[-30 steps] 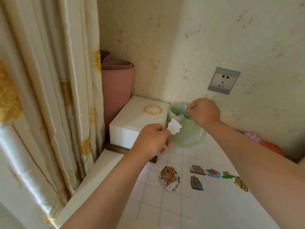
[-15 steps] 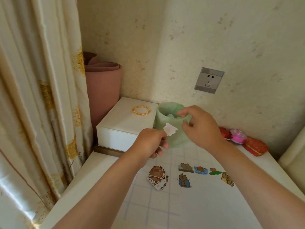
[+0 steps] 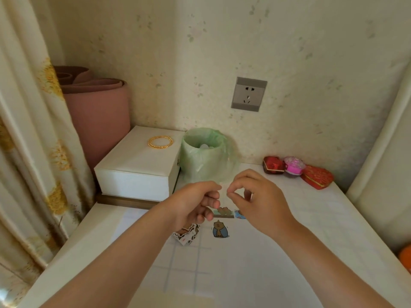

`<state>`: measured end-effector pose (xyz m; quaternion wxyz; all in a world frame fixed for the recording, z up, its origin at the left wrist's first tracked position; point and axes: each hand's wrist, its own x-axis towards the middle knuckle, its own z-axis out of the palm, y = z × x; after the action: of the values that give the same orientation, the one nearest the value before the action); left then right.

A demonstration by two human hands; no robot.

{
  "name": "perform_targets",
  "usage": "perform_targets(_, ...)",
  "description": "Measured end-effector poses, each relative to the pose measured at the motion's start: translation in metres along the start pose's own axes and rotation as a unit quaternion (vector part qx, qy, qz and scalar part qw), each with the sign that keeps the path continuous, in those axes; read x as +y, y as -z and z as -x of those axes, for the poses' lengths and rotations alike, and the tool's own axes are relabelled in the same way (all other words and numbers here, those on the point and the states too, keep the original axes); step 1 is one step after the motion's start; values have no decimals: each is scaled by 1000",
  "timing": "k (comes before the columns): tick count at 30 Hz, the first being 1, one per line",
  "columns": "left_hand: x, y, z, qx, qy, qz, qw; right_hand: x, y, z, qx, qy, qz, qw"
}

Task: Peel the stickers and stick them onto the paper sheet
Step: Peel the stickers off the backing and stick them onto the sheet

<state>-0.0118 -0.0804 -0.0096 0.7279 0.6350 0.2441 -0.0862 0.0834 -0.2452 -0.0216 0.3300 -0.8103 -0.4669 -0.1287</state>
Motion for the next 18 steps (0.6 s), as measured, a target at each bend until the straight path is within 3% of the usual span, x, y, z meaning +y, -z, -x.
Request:
perform_targets(3,2,-5,-3,18,3,6,1000,5,2,-3,-3,-142,-104,984)
perform_targets(7,-2,-10,-16,186,-154,-133,961,13,11,-5,-68,-322,-291,898)
perform_targets(10,-7,-16,-20,178,-217,-162,946,18,18,-1,-102,-350,-317,876)
perform_targets(18,-7,-34,-25,114,-208,-203,950,23,25,5,-149,-332,-288,886)
